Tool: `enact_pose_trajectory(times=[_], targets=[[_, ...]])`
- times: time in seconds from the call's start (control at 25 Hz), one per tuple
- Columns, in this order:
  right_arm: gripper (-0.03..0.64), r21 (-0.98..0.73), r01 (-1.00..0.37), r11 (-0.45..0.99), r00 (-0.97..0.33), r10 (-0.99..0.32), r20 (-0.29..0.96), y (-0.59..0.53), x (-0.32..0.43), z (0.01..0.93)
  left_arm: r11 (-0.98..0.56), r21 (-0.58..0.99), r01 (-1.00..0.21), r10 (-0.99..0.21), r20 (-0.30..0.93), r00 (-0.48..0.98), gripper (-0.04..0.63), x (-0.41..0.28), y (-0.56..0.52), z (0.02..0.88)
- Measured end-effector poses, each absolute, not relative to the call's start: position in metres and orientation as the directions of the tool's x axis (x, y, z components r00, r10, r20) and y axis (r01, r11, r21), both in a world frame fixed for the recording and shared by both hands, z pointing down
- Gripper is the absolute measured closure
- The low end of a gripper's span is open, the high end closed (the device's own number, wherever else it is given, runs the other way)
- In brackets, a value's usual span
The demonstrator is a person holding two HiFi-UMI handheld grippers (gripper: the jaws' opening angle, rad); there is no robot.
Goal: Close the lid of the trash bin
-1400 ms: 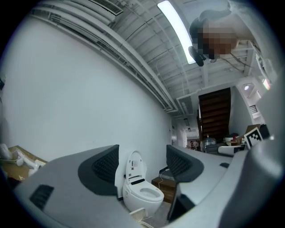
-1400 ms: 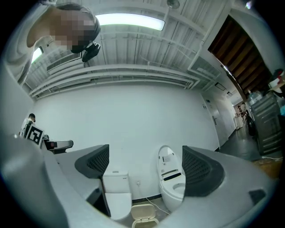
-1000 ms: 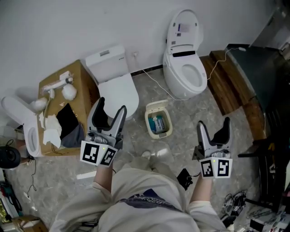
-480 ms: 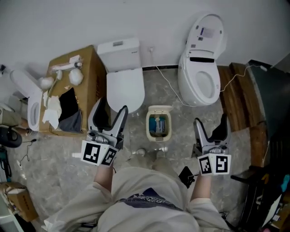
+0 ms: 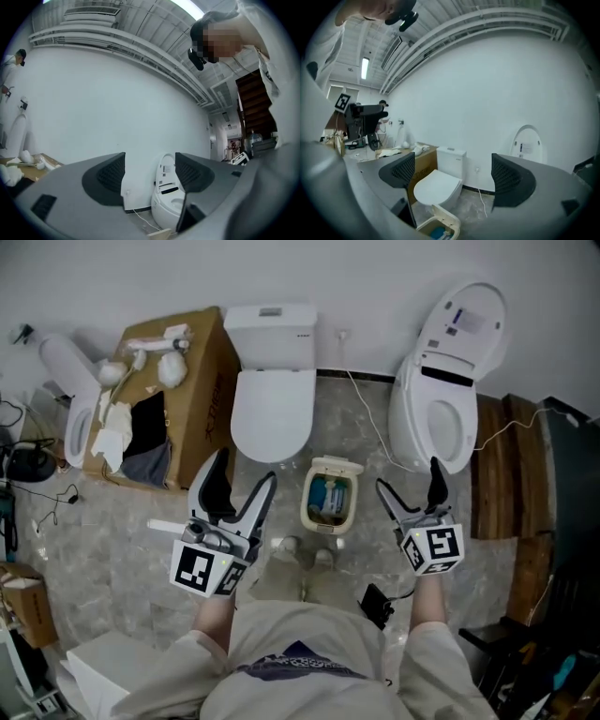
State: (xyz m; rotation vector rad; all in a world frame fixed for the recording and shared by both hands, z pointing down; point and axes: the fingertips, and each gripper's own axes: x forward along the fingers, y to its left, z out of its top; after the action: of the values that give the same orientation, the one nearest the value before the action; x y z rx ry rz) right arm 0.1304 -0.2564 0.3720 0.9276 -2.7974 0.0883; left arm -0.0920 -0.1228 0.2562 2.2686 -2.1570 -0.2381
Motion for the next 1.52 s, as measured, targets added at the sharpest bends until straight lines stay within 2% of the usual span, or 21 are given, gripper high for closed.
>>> enact_pose_trajectory(times=[0.12, 0.24, 0.4, 0.56, 0.84, 1.12, 1.52], targets=[[0.115, 0.006, -0.513, 0.858, -0.81, -0.486, 0.328, -0.268, 0.093, 0.43, -0.051, 0.118, -0.992, -0.994, -0.1, 0.039, 0.285, -0.099, -0.128, 0.262], [0.115, 0.014, -0.375, 0.927, -0.803, -0.332, 0.494, -0.268, 0.053, 0.503, -0.05, 0.12, -0.992, -0.995, -0.095, 0.039, 0.285, -0.104, -0.135, 0.269], [0.11, 0.048, -0.118, 0.992, -0.677, -0.116, 0.727, -0.257, 0.02, 0.612, -0.055, 0.119, -0.991, -0.996, -0.075, 0.046, 0.285, -0.112, -0.144, 0.287], [0.114, 0.041, 0.069, 0.997, -0.527, 0.002, 0.85, -0.251, 0.007, 0.689, -0.045, 0.119, -0.992, -0.998, -0.053, 0.039, 0.285, -0.122, -0.152, 0.311], [0.124, -0.052, 0.189, 0.981, -0.351, 0.117, 0.929, -0.24, 0.005, 0.763, -0.006, 0.128, -0.992, -1.0, 0.001, 0.006, 0.285, -0.142, -0.157, 0.345], [0.127, -0.091, 0.199, 0.976, -0.343, 0.157, 0.926, -0.206, 0.012, 0.771, -0.006, 0.14, -0.99, -1.0, 0.015, 0.009, 0.285, -0.155, -0.162, 0.355], [0.127, -0.28, 0.236, 0.931, -0.254, 0.337, 0.907, -0.102, 0.05, 0.828, -0.034, 0.146, -0.989, -0.998, 0.041, 0.04, 0.285, -0.153, -0.174, 0.385]])
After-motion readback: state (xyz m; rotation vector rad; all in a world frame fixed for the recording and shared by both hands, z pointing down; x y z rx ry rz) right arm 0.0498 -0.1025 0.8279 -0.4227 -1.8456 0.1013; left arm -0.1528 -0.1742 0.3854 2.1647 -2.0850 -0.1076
